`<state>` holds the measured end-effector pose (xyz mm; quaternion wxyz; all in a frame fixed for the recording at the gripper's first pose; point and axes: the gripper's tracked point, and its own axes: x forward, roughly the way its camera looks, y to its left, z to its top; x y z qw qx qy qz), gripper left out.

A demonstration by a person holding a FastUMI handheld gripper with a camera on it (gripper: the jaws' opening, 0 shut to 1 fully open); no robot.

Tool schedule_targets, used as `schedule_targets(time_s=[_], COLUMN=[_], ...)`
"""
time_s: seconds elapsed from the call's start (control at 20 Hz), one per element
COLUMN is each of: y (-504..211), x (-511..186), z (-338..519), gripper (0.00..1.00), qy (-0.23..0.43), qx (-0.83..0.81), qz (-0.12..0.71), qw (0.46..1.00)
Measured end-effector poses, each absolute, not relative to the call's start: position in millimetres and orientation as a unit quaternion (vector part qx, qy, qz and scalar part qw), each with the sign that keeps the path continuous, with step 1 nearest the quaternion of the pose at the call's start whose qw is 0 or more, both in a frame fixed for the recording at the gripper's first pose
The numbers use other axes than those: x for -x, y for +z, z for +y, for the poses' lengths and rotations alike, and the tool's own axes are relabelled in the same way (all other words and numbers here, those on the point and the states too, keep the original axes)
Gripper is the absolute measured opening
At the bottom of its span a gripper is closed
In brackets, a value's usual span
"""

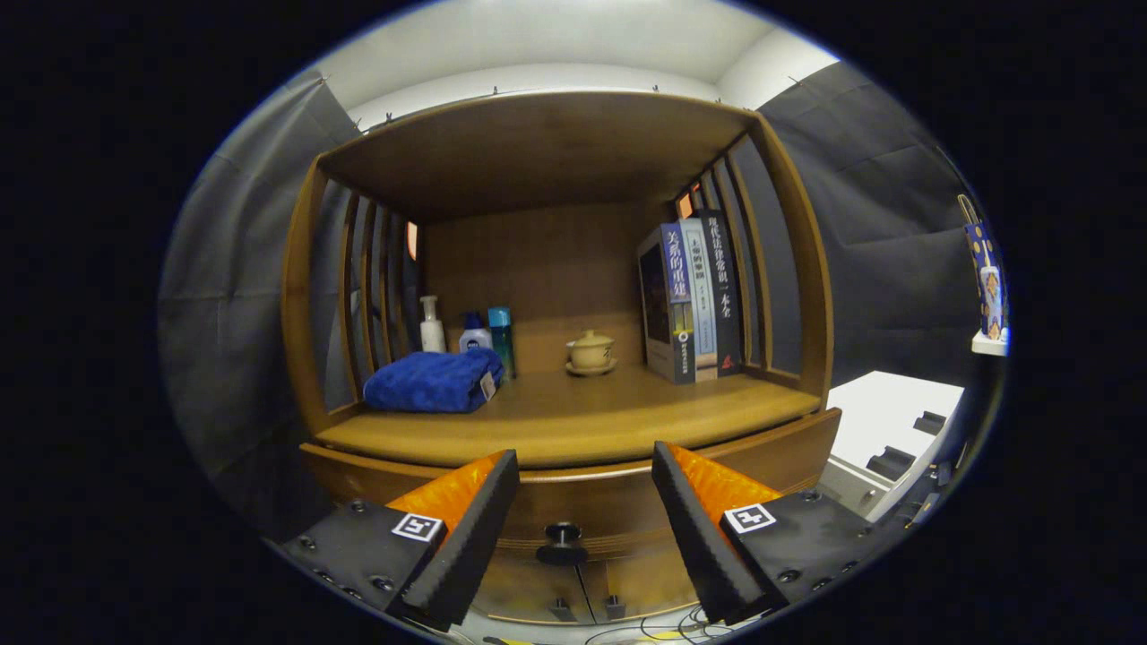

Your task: Pull open the drawer, take out the items inside it, and place them on the countertop above the cabinet.

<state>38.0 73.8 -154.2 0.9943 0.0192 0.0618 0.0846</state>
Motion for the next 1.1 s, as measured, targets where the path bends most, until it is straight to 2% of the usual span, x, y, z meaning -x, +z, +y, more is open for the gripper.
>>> schedule_targets(time_s=[0.5, 0.7, 0.8, 0.85, 1.1], y=[-247.0, -257.4, -258.6, -259.0, -263.0], x=[-53.5, -53.7, -52.6, -53.2, -52.9], z=[82.2, 89.3, 92.6, 93.3, 93.7], gripper=[0.99, 0.81, 0.66, 0.53, 0.46], qy=[0.102, 0.113, 0.117, 0.119, 0.128], qx=[0.003, -0.005, -0.011, -0.011, 0.003], qz=[0.137, 0.148, 0.150, 0.152, 0.149], qw=[0.985, 0.982, 0.982, 0.981, 0.981])
